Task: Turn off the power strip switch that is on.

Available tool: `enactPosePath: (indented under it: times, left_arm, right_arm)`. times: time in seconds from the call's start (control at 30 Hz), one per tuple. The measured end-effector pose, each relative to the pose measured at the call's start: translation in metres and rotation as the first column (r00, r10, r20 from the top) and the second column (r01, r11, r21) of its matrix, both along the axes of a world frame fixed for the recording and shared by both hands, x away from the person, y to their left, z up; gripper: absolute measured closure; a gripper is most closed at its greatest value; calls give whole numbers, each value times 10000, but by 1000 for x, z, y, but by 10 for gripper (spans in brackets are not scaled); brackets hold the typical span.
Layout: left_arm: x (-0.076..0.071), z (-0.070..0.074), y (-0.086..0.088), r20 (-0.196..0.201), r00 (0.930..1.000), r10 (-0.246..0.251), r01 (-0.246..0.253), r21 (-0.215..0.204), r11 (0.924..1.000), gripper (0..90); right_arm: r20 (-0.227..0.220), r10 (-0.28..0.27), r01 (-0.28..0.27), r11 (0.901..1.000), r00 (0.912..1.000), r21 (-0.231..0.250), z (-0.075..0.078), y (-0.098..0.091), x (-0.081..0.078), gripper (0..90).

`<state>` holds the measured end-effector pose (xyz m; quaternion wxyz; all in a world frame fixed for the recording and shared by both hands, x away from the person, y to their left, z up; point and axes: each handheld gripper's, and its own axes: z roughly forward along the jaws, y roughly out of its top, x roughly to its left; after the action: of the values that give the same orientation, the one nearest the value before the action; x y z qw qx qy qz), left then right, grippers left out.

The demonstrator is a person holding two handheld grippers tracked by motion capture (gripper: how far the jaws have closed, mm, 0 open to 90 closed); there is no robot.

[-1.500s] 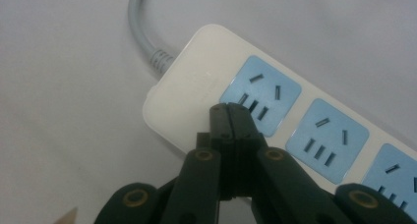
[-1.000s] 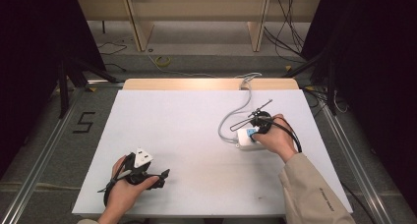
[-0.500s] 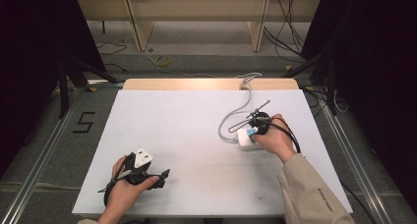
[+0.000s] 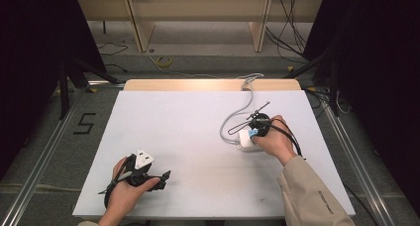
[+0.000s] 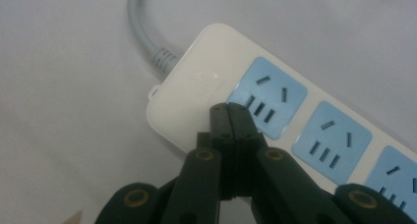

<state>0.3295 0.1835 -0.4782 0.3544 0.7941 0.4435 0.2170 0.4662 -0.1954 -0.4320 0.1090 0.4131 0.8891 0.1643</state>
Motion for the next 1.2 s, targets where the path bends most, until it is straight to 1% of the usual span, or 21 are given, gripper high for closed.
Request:
enactPosePath:
  times: [0.1,0.13,0.27,0.33,0.47,0.8,0.97,1.07,1.13,1.2]
  left_arm:
    - [0,0,0,-23,10000,-41,41,38,10000,73]
    - [0,0,0,-23,10000,-41,41,38,10000,73]
    - [0,0,0,-18,10000,-35,35,41,10000,73]
    - [0,0,0,12,10000,-4,4,-4,10000,73]
    - [0,0,0,-8,10000,-31,31,36,10000,73]
    - [0,0,-1,-3,10000,-38,38,28,10000,74]
    - [0,0,-1,-12,10000,-46,46,41,10000,74]
    - [0,0,-1,-10,10000,-46,46,31,10000,74]
    - [0,0,-1,-20,10000,-44,44,45,10000,74]
    - [0,0,-1,-20,10000,-46,46,53,10000,74]
  right_arm:
    - [-79,-120,120,9999,9999,43,1,-4,0,900]
    - [-97,-77,78,10000,9999,57,1,-5,1,900]
    - [-149,-105,105,9999,9998,-18,1,-4,0,900]
    - [-109,-115,115,9999,9999,-27,1,-5,1,900]
    - [-92,-130,129,9999,9999,-90,1,-4,0,900]
    - [-145,-183,182,9998,9997,-67,0,-4,1,900]
    - [-190,-152,149,9998,9997,-138,1,-4,1,900]
    - [-187,-232,230,9997,9996,-102,0,-3,1,900]
    - [-160,-133,131,9998,9998,-164,0,-3,1,900]
    - [-145,-148,145,9997,9998,-196,0,-3,0,900]
